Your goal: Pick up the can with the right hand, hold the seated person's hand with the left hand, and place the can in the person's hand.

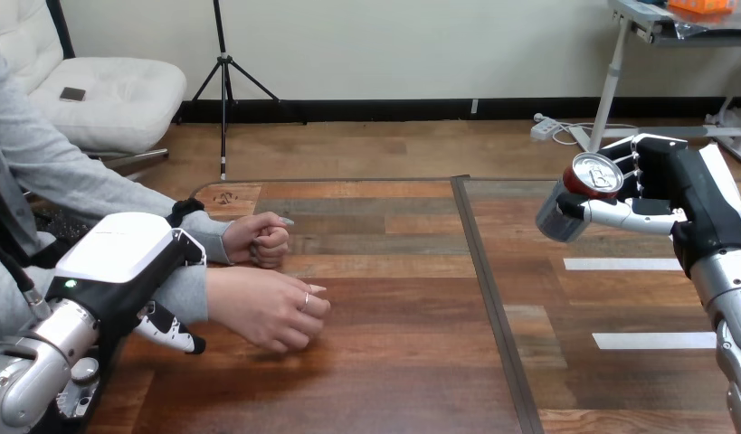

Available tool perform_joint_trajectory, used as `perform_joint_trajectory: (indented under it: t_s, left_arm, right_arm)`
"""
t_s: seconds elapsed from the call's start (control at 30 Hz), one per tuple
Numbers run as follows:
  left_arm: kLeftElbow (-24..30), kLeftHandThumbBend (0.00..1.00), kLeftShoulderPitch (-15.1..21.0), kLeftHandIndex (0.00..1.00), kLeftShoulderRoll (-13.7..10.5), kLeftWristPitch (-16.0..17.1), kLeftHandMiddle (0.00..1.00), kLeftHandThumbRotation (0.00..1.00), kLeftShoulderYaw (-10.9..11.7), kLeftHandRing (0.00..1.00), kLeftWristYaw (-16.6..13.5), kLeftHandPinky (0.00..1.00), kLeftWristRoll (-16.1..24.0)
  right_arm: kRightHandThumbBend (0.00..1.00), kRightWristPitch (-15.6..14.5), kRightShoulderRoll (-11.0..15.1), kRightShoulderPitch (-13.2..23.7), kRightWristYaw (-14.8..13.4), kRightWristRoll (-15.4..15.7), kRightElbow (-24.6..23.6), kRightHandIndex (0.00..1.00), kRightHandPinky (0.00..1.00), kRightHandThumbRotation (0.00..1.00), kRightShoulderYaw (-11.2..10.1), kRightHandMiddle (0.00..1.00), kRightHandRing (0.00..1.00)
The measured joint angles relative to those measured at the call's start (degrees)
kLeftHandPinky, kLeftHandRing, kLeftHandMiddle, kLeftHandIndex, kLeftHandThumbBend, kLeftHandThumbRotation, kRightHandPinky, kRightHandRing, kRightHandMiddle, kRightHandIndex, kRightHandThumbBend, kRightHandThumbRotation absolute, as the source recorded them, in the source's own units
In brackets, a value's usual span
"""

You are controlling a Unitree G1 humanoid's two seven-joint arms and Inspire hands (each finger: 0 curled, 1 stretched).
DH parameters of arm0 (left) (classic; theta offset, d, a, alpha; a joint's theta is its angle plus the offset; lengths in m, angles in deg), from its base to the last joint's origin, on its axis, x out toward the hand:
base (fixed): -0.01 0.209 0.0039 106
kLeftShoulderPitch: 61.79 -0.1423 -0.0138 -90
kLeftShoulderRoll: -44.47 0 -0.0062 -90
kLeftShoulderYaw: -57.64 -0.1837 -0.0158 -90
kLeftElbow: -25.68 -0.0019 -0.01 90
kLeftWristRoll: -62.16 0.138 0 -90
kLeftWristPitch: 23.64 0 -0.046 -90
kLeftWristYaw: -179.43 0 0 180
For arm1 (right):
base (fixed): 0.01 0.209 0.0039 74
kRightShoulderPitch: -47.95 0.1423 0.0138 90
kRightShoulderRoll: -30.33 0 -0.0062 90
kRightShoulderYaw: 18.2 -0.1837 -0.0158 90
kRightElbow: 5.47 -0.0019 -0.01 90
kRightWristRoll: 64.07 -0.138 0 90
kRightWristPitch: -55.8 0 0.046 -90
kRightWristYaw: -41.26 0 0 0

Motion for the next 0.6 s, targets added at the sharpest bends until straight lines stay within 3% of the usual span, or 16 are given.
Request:
perform_joint_trajectory:
  t_s: [0.6]
  left_arm:
    - [-0.03,0.89,-0.04,0.28,0.07,0.02,0.27,0.0,0.0,0.22,0.02,0.17,-0.26]
  right_arm:
    - [0.69,0.01,-0.22,0.0,0.72,-0.35,0.0,0.45,0.33,0.0,0.0,0.43,0.37]
